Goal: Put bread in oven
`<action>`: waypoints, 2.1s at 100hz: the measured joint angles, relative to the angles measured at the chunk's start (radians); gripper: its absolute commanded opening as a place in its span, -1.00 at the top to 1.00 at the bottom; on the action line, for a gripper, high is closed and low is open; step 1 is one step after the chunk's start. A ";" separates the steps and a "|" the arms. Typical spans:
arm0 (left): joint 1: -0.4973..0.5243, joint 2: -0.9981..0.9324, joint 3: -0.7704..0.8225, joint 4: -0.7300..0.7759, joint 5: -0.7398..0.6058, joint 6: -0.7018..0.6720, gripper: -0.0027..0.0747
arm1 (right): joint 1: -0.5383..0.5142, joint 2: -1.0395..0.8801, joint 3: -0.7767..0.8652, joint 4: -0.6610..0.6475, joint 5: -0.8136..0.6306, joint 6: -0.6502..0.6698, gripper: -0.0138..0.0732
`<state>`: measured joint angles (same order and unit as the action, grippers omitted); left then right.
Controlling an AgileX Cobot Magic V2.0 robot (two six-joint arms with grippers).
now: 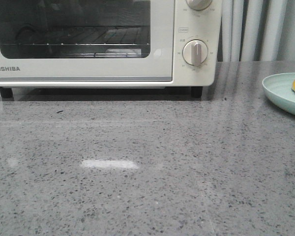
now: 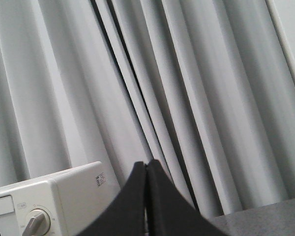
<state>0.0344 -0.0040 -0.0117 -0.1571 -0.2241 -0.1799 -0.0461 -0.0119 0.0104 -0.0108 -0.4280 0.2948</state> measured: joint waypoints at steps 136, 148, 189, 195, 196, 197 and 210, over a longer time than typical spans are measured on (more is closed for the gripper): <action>-0.546 1.028 -0.886 0.276 0.400 0.117 0.99 | 0.004 0.551 -0.876 -0.016 1.117 -0.231 0.86; -0.546 1.029 -0.886 0.276 0.394 0.119 0.99 | 0.004 0.653 -1.018 -0.016 1.189 -0.249 0.86; -0.546 1.113 -0.918 0.276 0.357 0.119 0.99 | 0.004 0.858 -1.269 0.041 1.296 -0.300 0.86; -0.546 1.130 -0.940 0.276 0.356 0.119 0.99 | 0.004 0.859 -1.276 0.046 1.301 -0.304 0.86; -0.546 1.135 -0.942 0.276 0.356 0.119 0.99 | 0.004 0.859 -1.276 0.046 1.301 -0.305 0.86; -0.546 1.137 -0.947 0.276 0.356 0.119 0.99 | 0.004 0.859 -1.277 0.046 1.301 -0.307 0.86; -0.546 1.168 -0.986 0.273 0.361 0.119 0.99 | 0.004 0.859 -1.283 0.048 1.307 -0.311 0.86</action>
<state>-0.5116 1.1635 -0.9976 0.1157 0.1367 -0.0610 -0.0422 0.8467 -1.2727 0.0371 0.8794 -0.0162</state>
